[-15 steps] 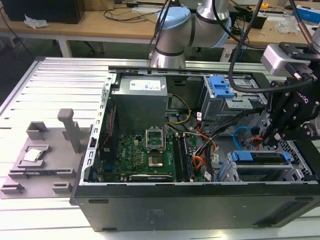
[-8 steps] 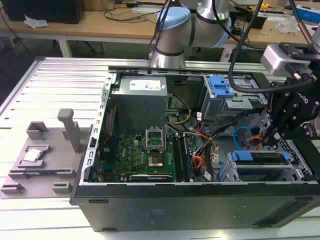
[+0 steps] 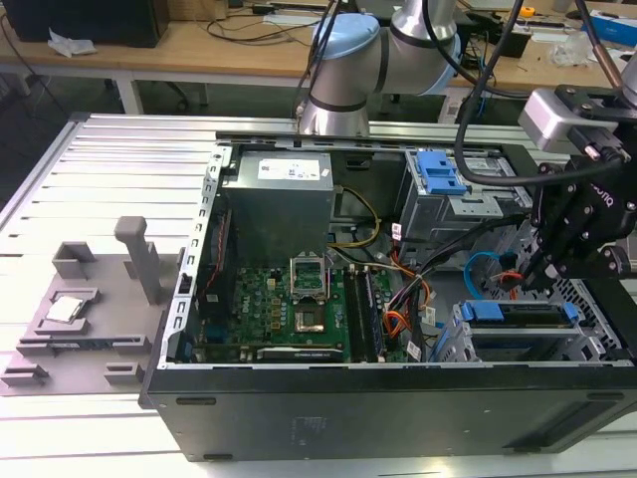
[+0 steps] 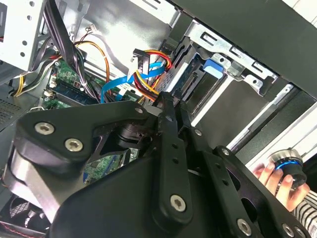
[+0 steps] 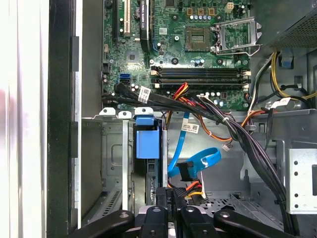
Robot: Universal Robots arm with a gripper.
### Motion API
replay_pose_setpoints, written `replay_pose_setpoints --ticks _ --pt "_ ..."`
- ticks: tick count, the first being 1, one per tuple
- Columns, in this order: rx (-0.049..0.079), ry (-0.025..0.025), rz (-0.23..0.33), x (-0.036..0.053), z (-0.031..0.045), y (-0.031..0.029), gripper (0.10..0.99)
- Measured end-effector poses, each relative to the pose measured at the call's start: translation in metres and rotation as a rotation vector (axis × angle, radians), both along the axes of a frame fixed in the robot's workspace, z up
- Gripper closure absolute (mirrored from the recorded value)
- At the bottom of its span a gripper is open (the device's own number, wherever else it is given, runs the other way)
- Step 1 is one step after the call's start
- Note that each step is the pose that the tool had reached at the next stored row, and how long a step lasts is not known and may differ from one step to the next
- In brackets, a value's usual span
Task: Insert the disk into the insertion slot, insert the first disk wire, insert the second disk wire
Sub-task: 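Insert the first disk wire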
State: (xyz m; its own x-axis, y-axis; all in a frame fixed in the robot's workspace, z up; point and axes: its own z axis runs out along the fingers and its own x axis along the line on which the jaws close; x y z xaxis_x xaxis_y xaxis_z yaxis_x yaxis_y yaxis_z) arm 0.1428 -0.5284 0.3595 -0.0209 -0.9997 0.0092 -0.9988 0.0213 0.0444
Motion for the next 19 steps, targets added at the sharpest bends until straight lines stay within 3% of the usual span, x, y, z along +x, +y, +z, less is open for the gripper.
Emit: replay_pose_setpoints --ticks 10,19 --pt "0.0 0.0 0.0 0.0 0.0001 -0.0138 0.922" --pt "-0.001 0.0 0.0 0.0 0.0002 -0.0202 0.922"
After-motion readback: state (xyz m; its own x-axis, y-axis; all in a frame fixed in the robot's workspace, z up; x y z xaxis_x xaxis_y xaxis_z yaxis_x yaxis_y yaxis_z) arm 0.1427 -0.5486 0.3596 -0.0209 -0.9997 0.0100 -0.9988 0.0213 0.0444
